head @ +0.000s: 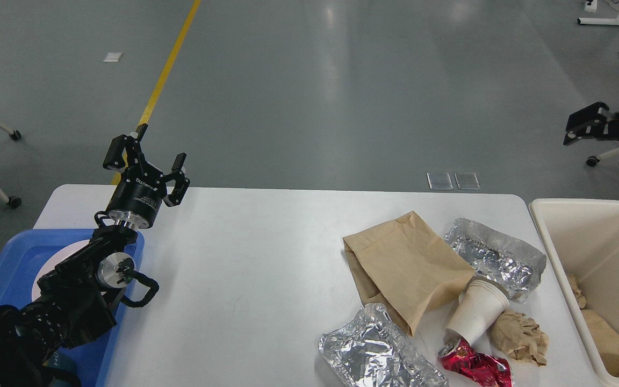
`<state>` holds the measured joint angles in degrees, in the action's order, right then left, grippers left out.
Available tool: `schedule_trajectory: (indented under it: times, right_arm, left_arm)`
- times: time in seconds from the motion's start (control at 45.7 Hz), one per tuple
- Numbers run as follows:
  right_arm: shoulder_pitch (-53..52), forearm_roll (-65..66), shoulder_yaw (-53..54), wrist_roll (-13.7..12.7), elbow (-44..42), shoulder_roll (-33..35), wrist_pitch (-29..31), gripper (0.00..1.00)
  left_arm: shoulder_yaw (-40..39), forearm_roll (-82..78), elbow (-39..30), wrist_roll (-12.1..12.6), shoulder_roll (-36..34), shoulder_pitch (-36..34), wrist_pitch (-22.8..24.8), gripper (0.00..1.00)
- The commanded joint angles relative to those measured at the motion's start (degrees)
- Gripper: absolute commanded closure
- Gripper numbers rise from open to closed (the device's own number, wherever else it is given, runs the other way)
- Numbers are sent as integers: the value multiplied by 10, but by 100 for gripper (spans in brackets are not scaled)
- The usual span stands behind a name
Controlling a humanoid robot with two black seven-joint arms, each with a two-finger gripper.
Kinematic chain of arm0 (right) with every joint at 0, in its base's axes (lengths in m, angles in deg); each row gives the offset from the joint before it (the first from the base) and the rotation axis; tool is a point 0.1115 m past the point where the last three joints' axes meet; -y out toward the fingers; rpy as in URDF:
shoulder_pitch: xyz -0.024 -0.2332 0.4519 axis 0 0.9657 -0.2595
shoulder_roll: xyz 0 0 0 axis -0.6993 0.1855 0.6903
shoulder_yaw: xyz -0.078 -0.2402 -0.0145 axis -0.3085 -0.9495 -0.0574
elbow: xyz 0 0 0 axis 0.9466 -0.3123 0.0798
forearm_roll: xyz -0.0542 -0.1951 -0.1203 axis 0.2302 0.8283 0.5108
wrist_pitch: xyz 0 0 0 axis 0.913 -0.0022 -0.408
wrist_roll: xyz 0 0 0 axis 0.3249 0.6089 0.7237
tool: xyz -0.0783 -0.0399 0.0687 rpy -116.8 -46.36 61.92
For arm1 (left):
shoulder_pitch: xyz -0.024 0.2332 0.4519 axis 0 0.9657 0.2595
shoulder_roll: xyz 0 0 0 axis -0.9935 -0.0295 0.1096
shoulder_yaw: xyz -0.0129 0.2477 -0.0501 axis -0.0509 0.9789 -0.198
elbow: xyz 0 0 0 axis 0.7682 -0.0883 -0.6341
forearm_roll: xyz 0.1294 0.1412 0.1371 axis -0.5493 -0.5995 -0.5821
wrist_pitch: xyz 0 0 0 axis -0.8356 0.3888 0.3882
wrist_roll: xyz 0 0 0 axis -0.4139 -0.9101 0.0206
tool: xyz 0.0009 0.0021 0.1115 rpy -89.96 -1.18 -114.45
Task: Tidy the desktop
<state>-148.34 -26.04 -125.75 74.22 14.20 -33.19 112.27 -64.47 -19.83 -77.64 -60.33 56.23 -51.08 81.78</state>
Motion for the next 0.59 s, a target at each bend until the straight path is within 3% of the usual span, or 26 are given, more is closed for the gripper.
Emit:
schedule_trajectory:
  times: [0.0, 0.241, 0.438, 0.569]
  right_arm:
    - [-2, -2, -5, 0, 63, -11, -1, 0]
    - [65, -1, -7, -1, 85, -59, -17, 0]
    - [170, -2, 20, -1, 75, -62, -112, 0]
    - [216, -5, 32, -1, 51, -56, -142, 0]
  left_arm:
    - [0, 0, 0, 0, -1, 0, -1, 3]
    - [0, -1, 0, 0, 0, 1, 0, 4]
    - [0, 0, 0, 0, 0, 0, -1, 3]
    - [0, -1, 0, 0, -1, 0, 0, 4]
